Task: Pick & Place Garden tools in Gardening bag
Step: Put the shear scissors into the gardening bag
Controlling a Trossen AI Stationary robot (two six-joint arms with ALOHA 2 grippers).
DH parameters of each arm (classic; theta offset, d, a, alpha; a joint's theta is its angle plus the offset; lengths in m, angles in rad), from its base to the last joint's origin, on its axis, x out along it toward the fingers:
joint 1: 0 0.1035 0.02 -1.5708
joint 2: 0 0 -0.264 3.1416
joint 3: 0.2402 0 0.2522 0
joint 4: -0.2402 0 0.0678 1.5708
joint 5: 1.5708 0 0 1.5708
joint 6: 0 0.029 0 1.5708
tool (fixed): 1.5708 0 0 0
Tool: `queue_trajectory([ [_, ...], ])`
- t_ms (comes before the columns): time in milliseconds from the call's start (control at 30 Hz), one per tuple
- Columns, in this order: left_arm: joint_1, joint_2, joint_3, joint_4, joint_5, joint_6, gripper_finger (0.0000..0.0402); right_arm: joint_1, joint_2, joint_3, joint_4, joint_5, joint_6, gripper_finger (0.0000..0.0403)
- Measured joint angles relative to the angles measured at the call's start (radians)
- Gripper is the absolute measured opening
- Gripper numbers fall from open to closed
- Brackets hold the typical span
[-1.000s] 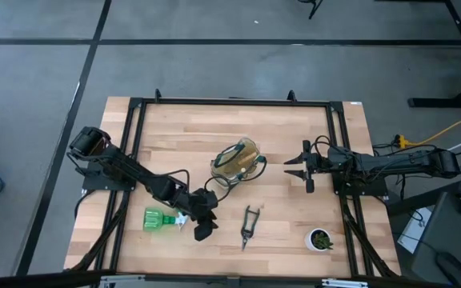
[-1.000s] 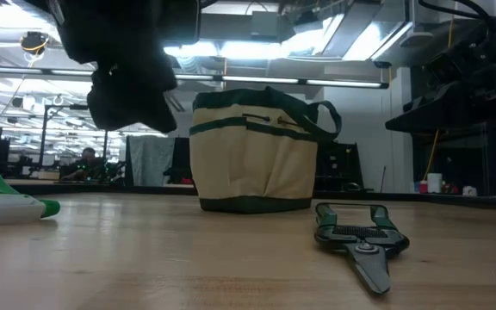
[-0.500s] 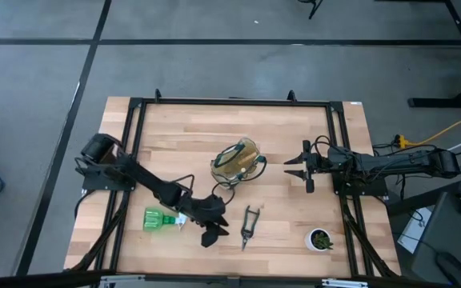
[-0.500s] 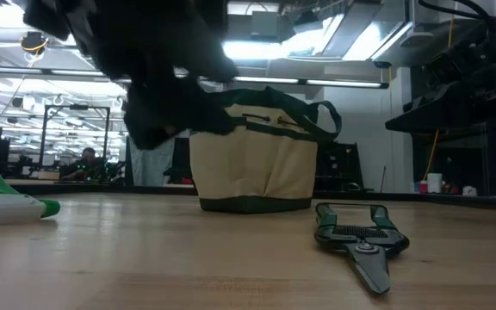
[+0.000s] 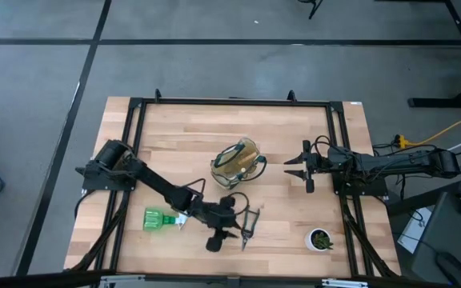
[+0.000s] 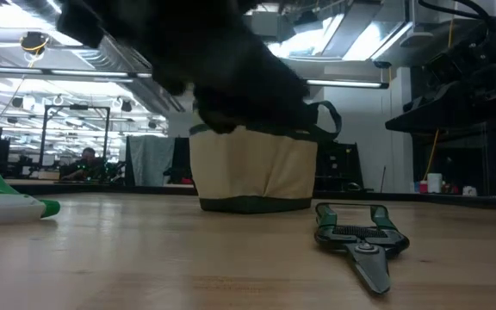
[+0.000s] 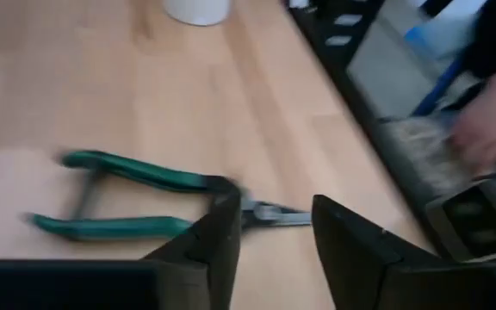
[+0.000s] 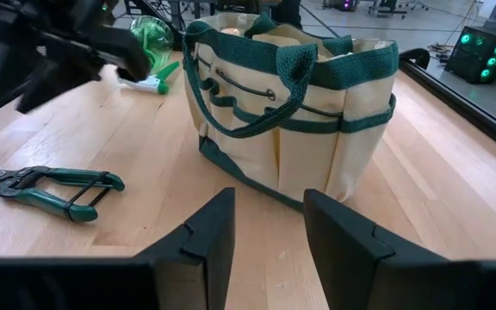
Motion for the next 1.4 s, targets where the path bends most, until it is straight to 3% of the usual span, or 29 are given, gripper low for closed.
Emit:
queue_trajectory([
  [300, 0.096, 0.024, 0.092, -0.111, 0.031, 0.228, 0.0050, 0.000, 0.000, 0.000, -0.002, 0.000, 0.000, 0.0144],
  [500, 0.123, 0.023, 0.166, -0.305, -0.010, 0.258, 0.0005, 0.000, 0.000, 0.000, 0.000, 0.000, 0.000, 0.0144],
  [633, 0.122, 0.023, 0.188, -0.346, -0.088, 0.264, 0.0003, 0.000, 0.000, 0.000, 0.000, 0.000, 0.000, 0.0144],
  [900, 0.128, 0.023, 0.256, -0.341, -0.118, 0.304, 0.0003, 0.000, 0.000, 0.000, 0.000, 0.000, 0.000, 0.0144],
  [1033, 0.121, 0.023, 0.293, -0.340, -0.189, 0.303, 0.0002, 0.000, 0.000, 0.000, 0.000, 0.000, 0.000, 0.0144],
  [1400, 0.053, 0.031, 0.328, -0.293, -0.198, 0.312, 0.0002, 0.000, 0.000, 0.000, 0.000, 0.000, 0.000, 0.0144],
])
